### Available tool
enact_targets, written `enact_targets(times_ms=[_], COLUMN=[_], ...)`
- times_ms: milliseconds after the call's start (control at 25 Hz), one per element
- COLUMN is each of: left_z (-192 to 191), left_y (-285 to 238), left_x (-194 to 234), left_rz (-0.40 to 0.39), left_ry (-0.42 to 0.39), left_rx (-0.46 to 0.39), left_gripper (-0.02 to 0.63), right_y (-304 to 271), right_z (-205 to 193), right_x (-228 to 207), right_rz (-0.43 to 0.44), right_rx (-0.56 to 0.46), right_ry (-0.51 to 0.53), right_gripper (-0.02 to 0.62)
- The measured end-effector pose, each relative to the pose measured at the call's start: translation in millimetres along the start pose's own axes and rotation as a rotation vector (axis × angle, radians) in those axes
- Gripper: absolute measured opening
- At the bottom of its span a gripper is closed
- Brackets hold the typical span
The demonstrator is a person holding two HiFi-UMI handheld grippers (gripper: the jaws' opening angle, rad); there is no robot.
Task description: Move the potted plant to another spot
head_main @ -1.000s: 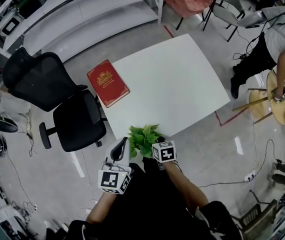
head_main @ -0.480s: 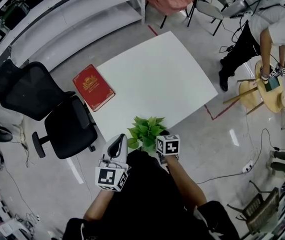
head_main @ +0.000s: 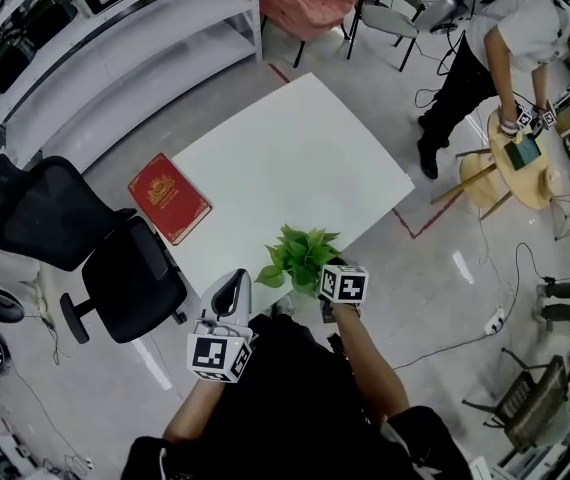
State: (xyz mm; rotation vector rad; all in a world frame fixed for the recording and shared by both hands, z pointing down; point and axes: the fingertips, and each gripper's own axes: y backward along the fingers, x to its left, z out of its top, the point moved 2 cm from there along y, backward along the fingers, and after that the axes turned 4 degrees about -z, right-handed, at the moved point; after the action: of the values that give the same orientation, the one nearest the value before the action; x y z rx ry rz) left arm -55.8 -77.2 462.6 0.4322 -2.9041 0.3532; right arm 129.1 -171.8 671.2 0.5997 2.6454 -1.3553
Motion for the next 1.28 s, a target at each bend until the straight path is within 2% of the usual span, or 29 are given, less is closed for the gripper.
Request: enact_targets(times_ms=[320, 800, 1280], left_z=[6.5, 5.0, 3.0], left_y=[-23.9, -47.1, -55.5], left_x=[-4.5, -13.5, -9.1], left_rz=[-0.072, -0.164, -0.204], left_ry=[-0.014, -0.014, -0.008], left_rx=[0.014, 0.047, 0.055], left_gripper=[0.018, 0.018, 0.018], right_y=[-5.0, -16.1, -28.4], right_z=[12.3, 6.7, -2.5], right_x=[-13.9, -35.1, -44.7], right_rz=[-0.039, -0.100, -0.132], right_rx=[-0.020, -0.002, 0.005], right_ry=[-0.059, -0.184, -0.254], right_gripper=[0.026, 0.028, 0.028])
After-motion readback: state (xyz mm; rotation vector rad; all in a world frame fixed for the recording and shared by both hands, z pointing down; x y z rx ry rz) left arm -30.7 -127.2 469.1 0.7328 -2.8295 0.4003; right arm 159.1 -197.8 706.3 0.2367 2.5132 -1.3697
